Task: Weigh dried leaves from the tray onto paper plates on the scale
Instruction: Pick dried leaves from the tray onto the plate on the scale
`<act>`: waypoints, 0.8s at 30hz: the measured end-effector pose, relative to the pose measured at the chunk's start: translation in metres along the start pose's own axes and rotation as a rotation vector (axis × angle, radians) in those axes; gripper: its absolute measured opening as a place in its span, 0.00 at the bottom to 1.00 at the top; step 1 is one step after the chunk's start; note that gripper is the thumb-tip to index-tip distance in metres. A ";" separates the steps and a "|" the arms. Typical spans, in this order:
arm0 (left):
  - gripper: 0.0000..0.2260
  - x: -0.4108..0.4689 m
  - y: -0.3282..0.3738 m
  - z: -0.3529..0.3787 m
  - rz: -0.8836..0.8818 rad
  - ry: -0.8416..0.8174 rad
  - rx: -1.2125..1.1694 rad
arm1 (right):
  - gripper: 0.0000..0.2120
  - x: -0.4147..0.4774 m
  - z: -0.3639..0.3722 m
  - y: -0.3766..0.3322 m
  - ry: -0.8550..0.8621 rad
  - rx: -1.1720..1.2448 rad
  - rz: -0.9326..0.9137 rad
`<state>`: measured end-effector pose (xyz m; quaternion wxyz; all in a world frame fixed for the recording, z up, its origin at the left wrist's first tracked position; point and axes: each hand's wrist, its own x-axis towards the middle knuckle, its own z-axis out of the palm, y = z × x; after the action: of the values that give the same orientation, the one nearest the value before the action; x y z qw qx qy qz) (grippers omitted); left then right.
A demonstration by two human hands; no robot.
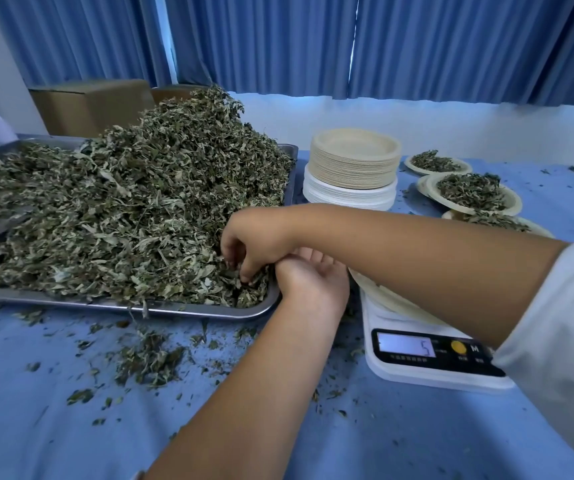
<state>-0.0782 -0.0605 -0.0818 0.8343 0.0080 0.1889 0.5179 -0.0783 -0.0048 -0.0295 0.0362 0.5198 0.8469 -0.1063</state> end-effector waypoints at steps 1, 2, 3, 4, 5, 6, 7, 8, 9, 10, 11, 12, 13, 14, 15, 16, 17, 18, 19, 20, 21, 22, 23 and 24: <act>0.17 0.002 0.000 -0.001 -0.002 -0.023 -0.022 | 0.16 -0.002 -0.003 0.002 0.036 0.023 0.000; 0.17 0.003 0.001 0.000 -0.012 -0.025 -0.042 | 0.16 -0.005 -0.007 0.004 0.066 0.051 0.004; 0.16 0.005 0.002 -0.001 -0.025 -0.003 -0.041 | 0.15 -0.008 -0.011 0.006 0.089 0.088 0.010; 0.17 0.004 0.003 -0.001 -0.035 0.011 -0.024 | 0.14 -0.011 -0.014 0.008 0.106 0.128 0.014; 0.18 0.006 0.003 -0.001 -0.045 0.021 -0.014 | 0.13 -0.014 -0.017 0.010 0.120 0.169 0.018; 0.19 0.006 0.004 -0.002 -0.052 0.027 -0.005 | 0.13 -0.017 -0.020 0.012 0.137 0.206 0.024; 0.20 0.005 0.004 -0.002 -0.058 0.026 0.001 | 0.12 -0.020 -0.022 0.014 0.157 0.242 0.029; 0.21 0.004 0.004 -0.002 -0.059 0.026 0.028 | 0.12 -0.022 -0.024 0.015 0.177 0.280 0.034; 0.22 0.004 0.004 -0.002 -0.056 0.035 0.053 | 0.11 -0.025 -0.025 0.017 0.196 0.326 0.037; 0.22 0.003 0.005 -0.001 -0.052 0.042 0.062 | 0.11 -0.029 -0.027 0.019 0.216 0.381 0.041; 0.22 0.003 0.005 -0.001 -0.046 0.046 0.065 | 0.11 -0.032 -0.028 0.021 0.236 0.439 0.046; 0.22 0.004 0.004 -0.001 -0.040 0.049 0.079 | 0.11 -0.036 -0.029 0.022 0.259 0.496 0.051; 0.22 0.003 0.004 -0.001 -0.039 0.051 0.089 | 0.10 -0.041 -0.030 0.024 0.282 0.548 0.056; 0.22 0.003 0.004 0.000 -0.035 0.056 0.100 | 0.10 -0.046 -0.031 0.026 0.301 0.595 0.061; 0.22 0.002 0.004 0.000 -0.032 0.062 0.098 | 0.10 -0.052 -0.033 0.028 0.318 0.632 0.063; 0.21 0.002 0.004 0.000 -0.029 0.058 0.097 | 0.09 -0.059 -0.035 0.031 0.335 0.661 0.063; 0.21 0.001 0.003 0.000 -0.023 0.058 0.102 | 0.08 -0.067 -0.036 0.034 0.355 0.680 0.062; 0.21 0.001 0.003 0.000 -0.017 0.057 0.109 | 0.07 -0.077 -0.038 0.037 0.373 0.689 0.064; 0.21 0.000 0.003 0.000 -0.012 0.056 0.116 | 0.06 -0.087 -0.040 0.040 0.387 0.694 0.071; 0.21 0.000 0.002 0.000 -0.006 0.055 0.121 | 0.06 -0.099 -0.040 0.044 0.391 0.702 0.080; 0.21 0.000 0.001 0.001 -0.002 0.054 0.122 | 0.06 -0.111 -0.039 0.048 0.386 0.712 0.088; 0.20 0.001 0.000 0.001 0.004 0.056 0.124 | 0.06 -0.123 -0.036 0.051 0.375 0.713 0.099; 0.21 0.001 -0.001 0.001 0.009 0.059 0.130 | 0.06 -0.134 -0.033 0.055 0.364 0.701 0.115; 0.21 0.002 -0.002 0.001 0.012 0.063 0.142 | 0.05 -0.146 -0.028 0.059 0.357 0.676 0.142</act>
<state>-0.0755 -0.0598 -0.0813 0.8222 0.0522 0.2513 0.5080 0.0417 -0.1000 0.0144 -0.2778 0.5700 0.7189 -0.2846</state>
